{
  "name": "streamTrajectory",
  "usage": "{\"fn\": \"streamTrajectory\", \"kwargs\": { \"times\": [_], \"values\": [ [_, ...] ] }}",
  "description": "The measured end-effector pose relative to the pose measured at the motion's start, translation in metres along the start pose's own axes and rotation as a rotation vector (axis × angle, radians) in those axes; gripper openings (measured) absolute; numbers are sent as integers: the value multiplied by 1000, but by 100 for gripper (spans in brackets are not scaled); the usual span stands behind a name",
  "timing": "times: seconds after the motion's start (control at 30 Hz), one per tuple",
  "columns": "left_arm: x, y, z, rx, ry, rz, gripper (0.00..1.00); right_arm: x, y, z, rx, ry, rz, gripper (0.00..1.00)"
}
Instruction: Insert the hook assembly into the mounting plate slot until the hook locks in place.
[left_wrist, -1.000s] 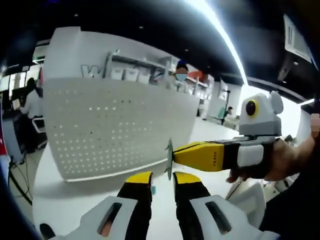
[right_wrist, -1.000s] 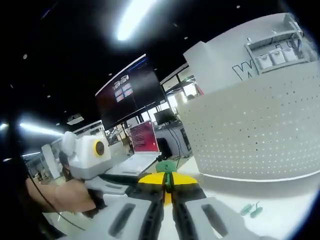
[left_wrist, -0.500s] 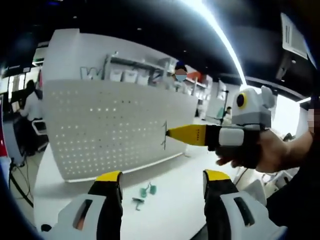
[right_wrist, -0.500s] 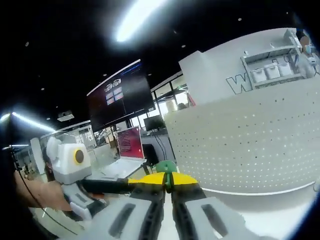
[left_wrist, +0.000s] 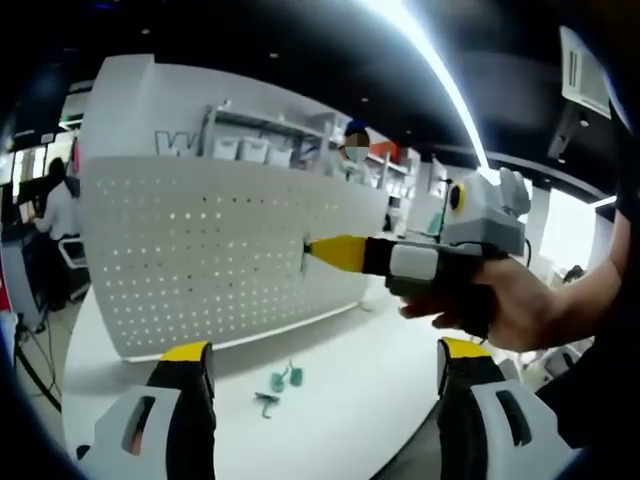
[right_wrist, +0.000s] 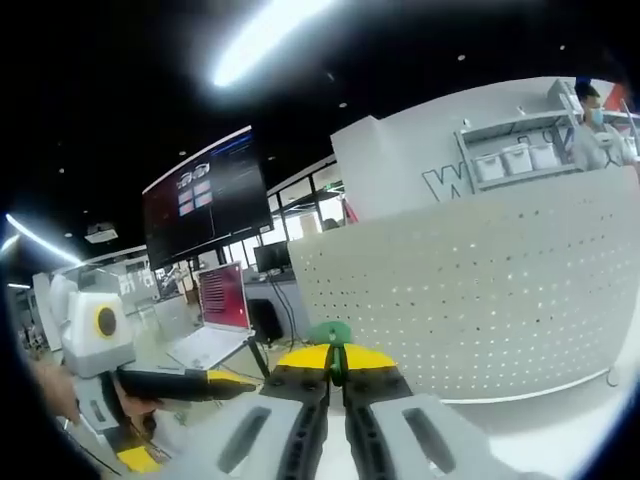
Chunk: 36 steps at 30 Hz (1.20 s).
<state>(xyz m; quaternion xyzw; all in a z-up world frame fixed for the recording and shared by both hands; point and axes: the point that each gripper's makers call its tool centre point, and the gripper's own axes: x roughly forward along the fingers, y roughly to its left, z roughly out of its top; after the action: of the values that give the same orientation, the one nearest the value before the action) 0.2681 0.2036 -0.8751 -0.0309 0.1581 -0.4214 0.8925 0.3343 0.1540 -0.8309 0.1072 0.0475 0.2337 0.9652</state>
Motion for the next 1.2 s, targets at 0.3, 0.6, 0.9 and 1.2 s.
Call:
{"fn": "streamTrajectory", "kwargs": {
  "times": [0.3, 0.6, 0.9, 1.2],
  "values": [
    [0, -3, 0, -4, -2, -14, 100, 17, -26, 20, -49, -50, -75, 1],
    [1, 0, -3, -23, 1, -7, 100, 28, -60, 30, -103, -80, -179, 1],
    [0, 5, -8, -32, 18, 4, 100, 38, -98, 48, -117, -123, -276, 1],
    [-1, 13, -13, -31, 32, 21, 100, 42, -125, 57, -131, -159, -340, 1]
  ]
}}
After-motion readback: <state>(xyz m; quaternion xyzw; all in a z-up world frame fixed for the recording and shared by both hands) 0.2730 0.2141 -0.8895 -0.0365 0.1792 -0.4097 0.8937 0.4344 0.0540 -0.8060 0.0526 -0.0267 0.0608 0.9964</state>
